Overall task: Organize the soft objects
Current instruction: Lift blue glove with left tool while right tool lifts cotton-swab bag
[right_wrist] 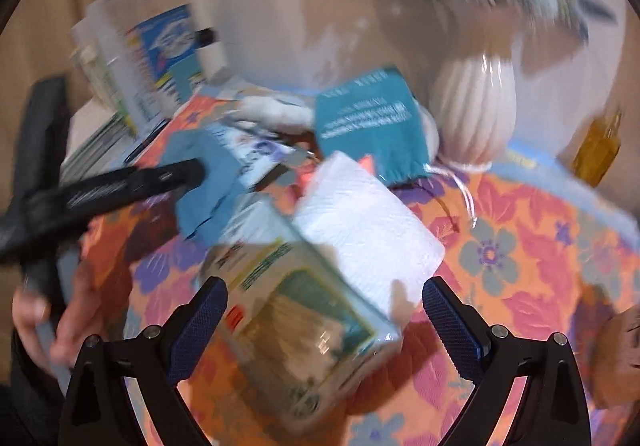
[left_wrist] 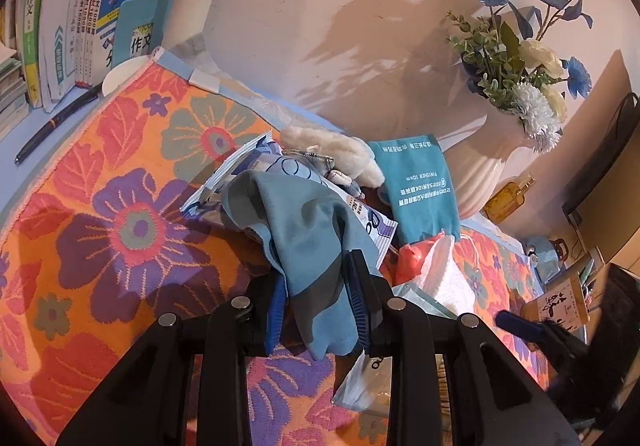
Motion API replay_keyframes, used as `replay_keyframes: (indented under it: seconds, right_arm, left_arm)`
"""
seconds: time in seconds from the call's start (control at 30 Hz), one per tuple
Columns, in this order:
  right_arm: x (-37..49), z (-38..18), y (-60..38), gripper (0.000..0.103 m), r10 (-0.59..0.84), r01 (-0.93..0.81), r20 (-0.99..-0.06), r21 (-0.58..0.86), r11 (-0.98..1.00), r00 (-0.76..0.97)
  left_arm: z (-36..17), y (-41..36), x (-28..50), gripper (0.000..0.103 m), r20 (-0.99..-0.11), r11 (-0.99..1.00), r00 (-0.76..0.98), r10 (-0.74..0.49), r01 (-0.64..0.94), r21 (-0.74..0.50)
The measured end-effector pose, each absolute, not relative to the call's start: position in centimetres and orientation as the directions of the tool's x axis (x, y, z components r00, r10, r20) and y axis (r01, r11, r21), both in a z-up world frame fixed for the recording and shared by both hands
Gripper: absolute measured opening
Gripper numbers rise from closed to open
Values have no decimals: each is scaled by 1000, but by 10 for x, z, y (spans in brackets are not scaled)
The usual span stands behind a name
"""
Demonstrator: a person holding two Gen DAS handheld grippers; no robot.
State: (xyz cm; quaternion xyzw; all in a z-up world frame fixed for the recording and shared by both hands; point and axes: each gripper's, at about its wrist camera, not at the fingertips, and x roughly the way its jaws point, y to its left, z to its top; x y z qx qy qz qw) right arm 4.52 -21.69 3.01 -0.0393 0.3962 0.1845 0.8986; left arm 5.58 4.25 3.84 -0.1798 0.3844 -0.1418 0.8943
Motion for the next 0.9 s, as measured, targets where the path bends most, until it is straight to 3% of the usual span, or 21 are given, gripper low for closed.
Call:
replay_keyframes:
  seconds: [0.1, 0.27, 0.4, 0.67, 0.73, 0.8, 0.9]
  right_arm:
    - [37, 30, -212, 98, 382, -412, -723, 147, 899, 575]
    - [-11, 19, -179, 98, 418, -560, -787, 113, 821, 454]
    - [-36, 5, -162, 98, 345, -587, -824, 18, 809, 450]
    - [-22, -15, -131, 98, 195, -447, -823, -79, 891, 534]
    - [-25, -15, -128, 88, 198, -425, -804, -74, 902, 561]
    - [-34, -11, -130, 55, 225, -421, -778, -56, 906, 587]
    - [-43, -6, -143, 46, 205, -370, -763, -48, 928, 613]
  left_arm:
    - [38, 43, 56, 26, -633, 890, 663, -401, 118, -441]
    - [38, 43, 55, 26, -628, 880, 654, -422, 129, -457]
    - [40, 43, 54, 26, -620, 878, 658, -428, 138, -459]
    - [40, 38, 53, 26, -619, 884, 661, -424, 153, -443]
    - [41, 36, 52, 26, -618, 880, 656, -434, 164, -445]
    - [42, 34, 51, 26, -614, 879, 654, -442, 177, -443]
    - [49, 26, 44, 26, -590, 875, 663, -461, 230, -426]
